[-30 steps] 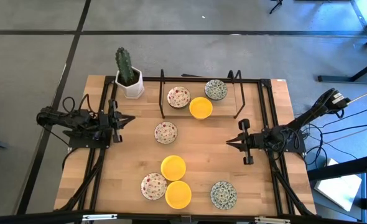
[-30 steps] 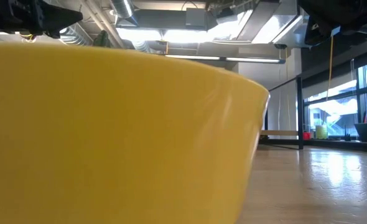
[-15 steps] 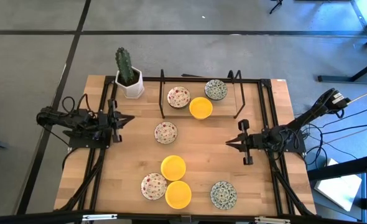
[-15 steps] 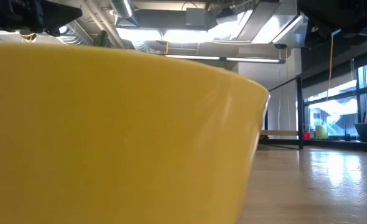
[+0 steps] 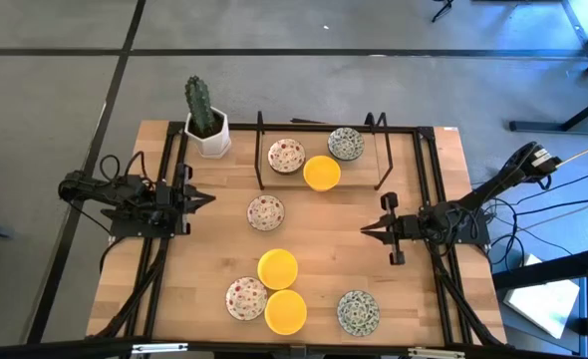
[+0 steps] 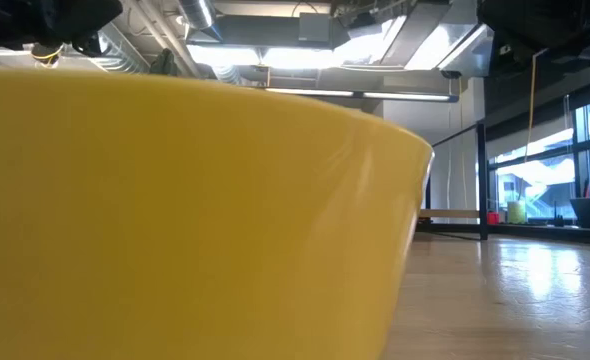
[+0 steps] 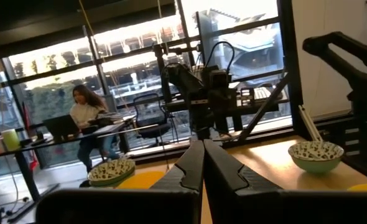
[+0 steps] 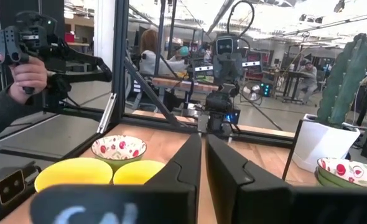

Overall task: Pick & Place Mini bowls
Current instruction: Stack the yellow bowl on the yellow bowls on the shelf

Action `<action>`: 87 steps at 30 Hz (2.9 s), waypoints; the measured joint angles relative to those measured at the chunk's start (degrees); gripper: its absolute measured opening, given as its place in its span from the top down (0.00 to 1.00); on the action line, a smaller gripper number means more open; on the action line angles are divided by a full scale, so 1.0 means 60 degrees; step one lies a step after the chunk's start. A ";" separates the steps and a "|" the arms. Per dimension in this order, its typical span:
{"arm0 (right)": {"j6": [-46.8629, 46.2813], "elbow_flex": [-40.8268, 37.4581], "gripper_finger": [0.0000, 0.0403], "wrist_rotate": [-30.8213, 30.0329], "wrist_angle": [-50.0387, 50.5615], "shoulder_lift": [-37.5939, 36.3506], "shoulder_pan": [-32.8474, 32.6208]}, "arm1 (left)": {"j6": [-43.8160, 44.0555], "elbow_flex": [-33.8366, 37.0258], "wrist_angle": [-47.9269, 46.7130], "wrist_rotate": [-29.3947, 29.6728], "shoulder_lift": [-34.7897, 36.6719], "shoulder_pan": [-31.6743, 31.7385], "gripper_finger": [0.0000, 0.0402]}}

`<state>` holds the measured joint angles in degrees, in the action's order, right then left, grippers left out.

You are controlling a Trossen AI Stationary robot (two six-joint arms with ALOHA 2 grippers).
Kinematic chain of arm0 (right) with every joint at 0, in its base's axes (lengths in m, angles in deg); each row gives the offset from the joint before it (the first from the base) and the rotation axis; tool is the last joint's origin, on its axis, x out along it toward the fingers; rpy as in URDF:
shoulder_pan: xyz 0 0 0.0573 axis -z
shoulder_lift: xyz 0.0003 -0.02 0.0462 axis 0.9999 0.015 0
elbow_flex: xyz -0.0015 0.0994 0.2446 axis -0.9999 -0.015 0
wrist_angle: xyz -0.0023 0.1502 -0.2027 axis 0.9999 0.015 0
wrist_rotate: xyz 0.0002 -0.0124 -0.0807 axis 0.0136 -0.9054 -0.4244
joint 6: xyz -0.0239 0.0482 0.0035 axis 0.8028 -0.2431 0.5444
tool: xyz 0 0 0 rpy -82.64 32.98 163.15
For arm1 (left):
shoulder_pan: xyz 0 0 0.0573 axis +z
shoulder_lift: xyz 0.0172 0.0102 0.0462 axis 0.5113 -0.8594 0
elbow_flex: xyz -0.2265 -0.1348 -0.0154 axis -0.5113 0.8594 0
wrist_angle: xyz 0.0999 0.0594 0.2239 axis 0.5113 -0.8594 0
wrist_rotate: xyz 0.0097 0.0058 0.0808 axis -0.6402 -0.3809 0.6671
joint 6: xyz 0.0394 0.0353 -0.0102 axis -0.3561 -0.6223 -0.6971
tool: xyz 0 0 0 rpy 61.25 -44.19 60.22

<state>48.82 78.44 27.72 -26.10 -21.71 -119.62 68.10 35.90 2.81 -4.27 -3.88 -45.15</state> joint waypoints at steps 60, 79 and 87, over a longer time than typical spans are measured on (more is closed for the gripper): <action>-0.4058 1.0684 0.46 0.2812 0.9461 1.0692 0.2577 | -0.0348 0.0000 -0.0122 0.0620 0.0002 0.0000 0.99; -0.3999 1.0677 0.63 0.2975 0.9632 1.0815 0.2667 | -0.0257 0.0000 -0.0132 0.0681 0.0004 -0.0004 0.99; -0.3882 1.0707 0.97 0.2526 0.9662 1.0721 0.2778 | -0.0192 0.0000 -0.0190 0.0685 0.0003 -0.0003 0.99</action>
<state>25.53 142.69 42.88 31.87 42.62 -102.95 66.95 35.90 1.67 -0.16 -3.86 -45.17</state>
